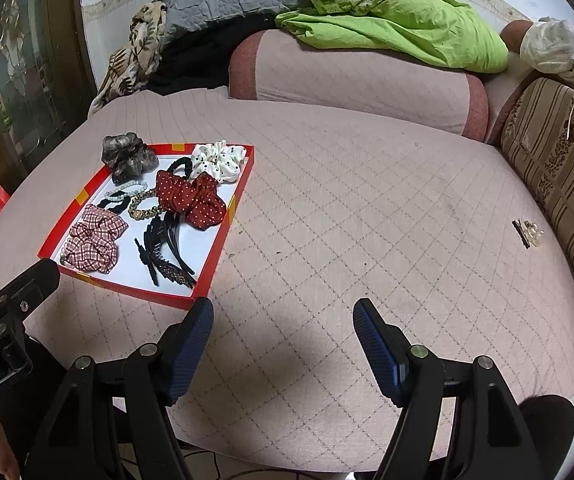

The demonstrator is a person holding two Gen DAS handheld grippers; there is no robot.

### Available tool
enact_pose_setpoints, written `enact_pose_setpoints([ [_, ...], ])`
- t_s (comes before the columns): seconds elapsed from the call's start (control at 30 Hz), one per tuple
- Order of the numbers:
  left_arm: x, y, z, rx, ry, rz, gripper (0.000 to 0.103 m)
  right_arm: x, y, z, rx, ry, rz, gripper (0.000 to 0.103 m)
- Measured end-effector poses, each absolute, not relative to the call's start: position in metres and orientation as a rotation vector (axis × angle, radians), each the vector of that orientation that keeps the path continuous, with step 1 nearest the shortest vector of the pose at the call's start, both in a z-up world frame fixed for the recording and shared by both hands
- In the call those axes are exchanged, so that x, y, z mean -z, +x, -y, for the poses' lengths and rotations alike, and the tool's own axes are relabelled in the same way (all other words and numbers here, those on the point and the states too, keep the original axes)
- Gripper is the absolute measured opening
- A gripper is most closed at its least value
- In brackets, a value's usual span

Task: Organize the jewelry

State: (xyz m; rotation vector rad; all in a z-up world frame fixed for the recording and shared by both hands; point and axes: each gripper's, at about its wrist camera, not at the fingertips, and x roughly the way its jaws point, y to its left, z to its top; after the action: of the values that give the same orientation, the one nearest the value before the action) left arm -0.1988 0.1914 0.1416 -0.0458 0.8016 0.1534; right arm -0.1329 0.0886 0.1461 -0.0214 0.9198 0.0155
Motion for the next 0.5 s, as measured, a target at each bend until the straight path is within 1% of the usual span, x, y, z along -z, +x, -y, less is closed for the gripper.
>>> enact_pose_setpoints([
  [0.5, -0.137, -0.1965, -0.1991, -0.149, -0.083, -0.827, 0.1, -0.1415, -0.1333, -0.0953, -0.021, -0.046, -0.938, 0.078],
])
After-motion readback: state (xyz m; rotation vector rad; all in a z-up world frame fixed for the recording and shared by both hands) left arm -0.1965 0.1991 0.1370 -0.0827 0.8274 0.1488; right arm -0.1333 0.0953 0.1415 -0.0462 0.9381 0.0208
